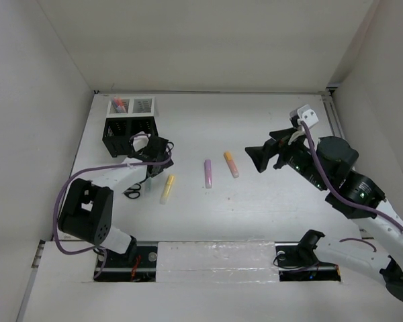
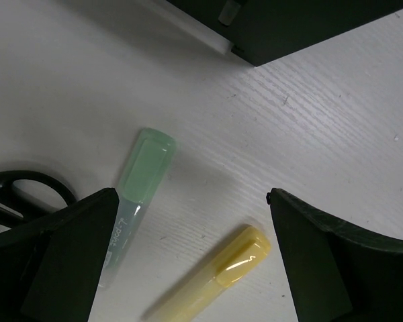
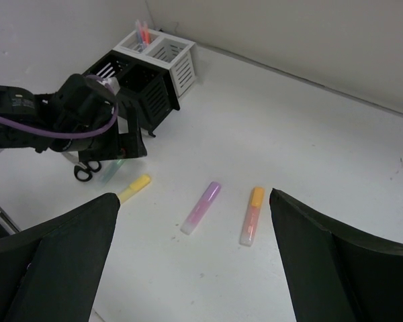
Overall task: Sort the stationery into containers
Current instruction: Pick up the stationery from the center of the board.
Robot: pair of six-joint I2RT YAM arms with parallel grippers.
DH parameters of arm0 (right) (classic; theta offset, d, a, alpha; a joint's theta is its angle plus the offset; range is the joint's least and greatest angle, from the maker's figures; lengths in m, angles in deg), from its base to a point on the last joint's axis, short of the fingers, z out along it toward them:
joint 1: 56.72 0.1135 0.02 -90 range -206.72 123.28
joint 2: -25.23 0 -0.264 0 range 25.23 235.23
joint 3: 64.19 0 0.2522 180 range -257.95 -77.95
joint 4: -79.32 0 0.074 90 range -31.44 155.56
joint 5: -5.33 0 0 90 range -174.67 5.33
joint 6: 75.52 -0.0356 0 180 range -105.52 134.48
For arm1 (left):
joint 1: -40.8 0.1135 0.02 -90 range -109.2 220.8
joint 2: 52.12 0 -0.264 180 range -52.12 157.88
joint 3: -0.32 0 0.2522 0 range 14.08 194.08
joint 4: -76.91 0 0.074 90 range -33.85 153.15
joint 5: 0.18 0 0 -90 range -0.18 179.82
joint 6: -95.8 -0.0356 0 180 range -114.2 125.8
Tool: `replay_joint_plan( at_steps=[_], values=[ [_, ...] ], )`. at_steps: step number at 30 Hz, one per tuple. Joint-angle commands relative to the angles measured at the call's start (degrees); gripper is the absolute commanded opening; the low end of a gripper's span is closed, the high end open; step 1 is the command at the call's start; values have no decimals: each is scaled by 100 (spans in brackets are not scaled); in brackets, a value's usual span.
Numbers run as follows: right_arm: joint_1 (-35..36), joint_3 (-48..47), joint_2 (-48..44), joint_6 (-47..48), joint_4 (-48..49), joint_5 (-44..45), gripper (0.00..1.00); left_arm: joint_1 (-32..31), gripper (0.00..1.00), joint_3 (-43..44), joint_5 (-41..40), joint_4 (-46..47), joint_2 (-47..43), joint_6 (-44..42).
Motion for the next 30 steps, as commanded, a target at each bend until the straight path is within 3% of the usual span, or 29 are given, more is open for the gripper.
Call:
replay_joint_plan(
  at_steps=[1, 13, 16, 19, 22, 28, 30],
  values=[
    [-36, 39, -90, 72, 330, -64, 100, 29, 91, -149, -136, 136, 203, -32],
    [-36, 153, -38, 20, 567, -275, 100, 29, 85, -563, -207, 188, -86, 135],
    [-36, 153, -37, -33, 567, -275, 100, 29, 69, -685, -101, 188, -139, 135],
    [-36, 153, -37, -33, 567, -275, 100, -23, 61, -799, -13, 188, -192, 196],
    [-36, 153, -37, -33, 567, -223, 100, -24, 60, -870, 48, 188, -341, 196],
    [-36, 153, -37, -86, 567, -223, 100, -24, 36, -993, 101, 188, -412, 196],
    [-36, 153, -37, -139, 620, -223, 100, -24, 34, -1107, 154, 188, -412, 196]
  ],
)
